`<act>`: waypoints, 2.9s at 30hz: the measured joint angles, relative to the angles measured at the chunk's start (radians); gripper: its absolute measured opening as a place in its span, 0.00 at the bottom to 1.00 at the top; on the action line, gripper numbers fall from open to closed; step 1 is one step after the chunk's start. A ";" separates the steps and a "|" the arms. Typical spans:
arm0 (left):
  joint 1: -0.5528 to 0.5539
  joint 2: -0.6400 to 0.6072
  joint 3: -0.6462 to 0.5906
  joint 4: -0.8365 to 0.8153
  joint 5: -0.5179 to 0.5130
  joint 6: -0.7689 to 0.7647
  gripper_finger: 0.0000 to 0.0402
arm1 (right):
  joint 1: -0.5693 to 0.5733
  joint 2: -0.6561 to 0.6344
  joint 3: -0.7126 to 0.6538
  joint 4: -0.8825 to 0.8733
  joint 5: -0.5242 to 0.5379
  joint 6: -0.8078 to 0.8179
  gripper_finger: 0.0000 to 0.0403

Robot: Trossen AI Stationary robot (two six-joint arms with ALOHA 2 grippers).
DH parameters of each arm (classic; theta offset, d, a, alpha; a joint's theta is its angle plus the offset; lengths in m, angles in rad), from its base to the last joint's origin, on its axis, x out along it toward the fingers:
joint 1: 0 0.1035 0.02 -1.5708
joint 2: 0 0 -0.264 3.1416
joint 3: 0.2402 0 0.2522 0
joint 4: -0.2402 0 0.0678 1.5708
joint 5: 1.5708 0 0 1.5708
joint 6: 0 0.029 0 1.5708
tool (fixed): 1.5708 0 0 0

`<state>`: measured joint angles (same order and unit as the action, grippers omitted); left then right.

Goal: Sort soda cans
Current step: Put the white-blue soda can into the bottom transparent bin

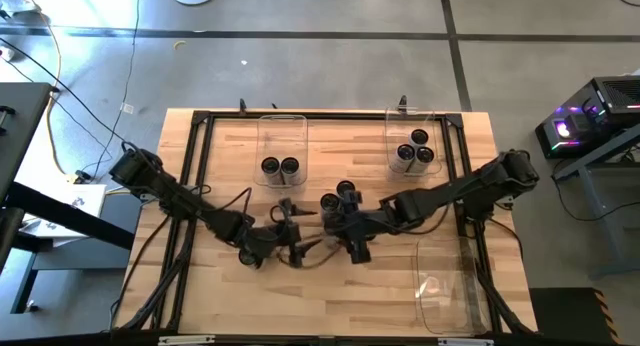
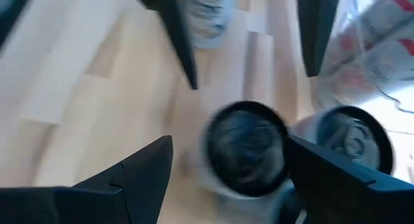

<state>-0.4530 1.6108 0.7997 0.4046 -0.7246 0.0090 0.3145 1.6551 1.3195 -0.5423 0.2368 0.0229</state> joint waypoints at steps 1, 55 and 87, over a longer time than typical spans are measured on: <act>0.004 0.000 0.000 0.001 0.000 -0.004 0.85 | -0.008 0.005 0.000 0.001 0.002 -0.002 0.71; -0.045 -0.105 0.001 0.006 -0.196 -0.017 0.85 | 0.011 0.122 0.098 -0.022 0.063 0.218 0.61; -0.132 -0.185 0.000 -0.061 -0.388 0.014 0.85 | 0.701 0.098 0.574 -1.025 0.585 1.469 0.61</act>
<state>-0.5849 1.4258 0.7998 0.3440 -1.1127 0.0229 1.0155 1.7534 1.8934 -1.5674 0.8218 1.4916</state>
